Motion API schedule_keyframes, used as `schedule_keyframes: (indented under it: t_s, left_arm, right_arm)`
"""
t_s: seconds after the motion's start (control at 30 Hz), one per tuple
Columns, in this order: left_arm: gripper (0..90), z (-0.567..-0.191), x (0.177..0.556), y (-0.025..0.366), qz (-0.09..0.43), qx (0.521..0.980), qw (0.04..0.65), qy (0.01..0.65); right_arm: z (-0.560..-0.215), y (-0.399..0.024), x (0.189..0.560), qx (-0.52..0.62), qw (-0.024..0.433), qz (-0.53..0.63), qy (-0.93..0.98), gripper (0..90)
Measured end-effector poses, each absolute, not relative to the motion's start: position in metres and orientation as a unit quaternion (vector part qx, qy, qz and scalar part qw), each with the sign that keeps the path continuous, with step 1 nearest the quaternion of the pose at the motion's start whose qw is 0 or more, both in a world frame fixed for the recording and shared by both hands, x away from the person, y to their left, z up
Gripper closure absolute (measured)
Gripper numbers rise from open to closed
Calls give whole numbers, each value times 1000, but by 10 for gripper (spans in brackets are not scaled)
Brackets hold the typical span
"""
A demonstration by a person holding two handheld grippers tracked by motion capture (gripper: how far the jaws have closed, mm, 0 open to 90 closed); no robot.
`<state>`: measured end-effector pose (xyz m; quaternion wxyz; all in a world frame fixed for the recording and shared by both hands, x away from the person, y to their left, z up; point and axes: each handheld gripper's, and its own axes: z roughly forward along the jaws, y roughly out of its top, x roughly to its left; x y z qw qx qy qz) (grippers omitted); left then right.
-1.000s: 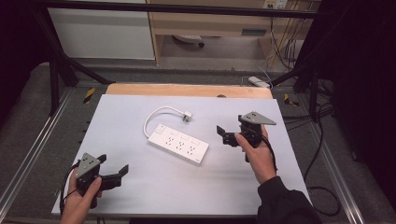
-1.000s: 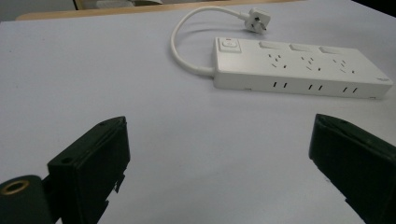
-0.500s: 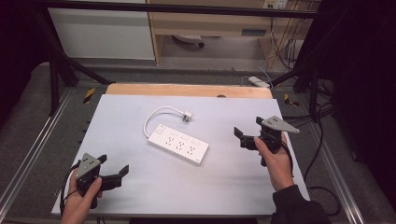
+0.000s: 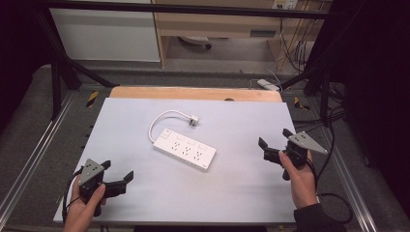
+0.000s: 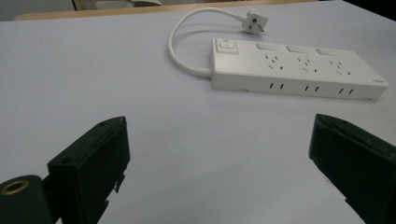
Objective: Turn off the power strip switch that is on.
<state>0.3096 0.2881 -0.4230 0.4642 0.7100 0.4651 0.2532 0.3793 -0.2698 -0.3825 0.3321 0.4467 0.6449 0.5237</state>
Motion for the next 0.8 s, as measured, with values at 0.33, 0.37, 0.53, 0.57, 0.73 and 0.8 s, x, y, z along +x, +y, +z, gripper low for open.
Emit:
schedule_keyframes:
  t_s: [0.33, 0.37, 0.53, 0.57, 0.73, 0.8]
  left_arm:
    - [51, -423, 309, 288, 253, 709, 466, 465]
    - [51, -423, 309, 287, 253, 709, 466, 465]
    - [51, -423, 309, 287, 253, 709, 467, 464]
    - [51, -423, 309, 287, 253, 709, 467, 464]
    - [51, -423, 309, 287, 252, 709, 468, 463]
    - [51, -423, 309, 287, 252, 710, 468, 462]
  right_arm:
    - [-403, -288, 366, 459, 328, 517, 644, 27]
    - [-405, -288, 365, 457, 327, 516, 646, 27]
    - [-416, -283, 363, 455, 316, 511, 658, 28]
    - [-419, -281, 362, 453, 314, 509, 661, 27]
    - [-430, -269, 363, 445, 289, 504, 681, 29]
    - [-434, -264, 364, 440, 282, 502, 689, 30]
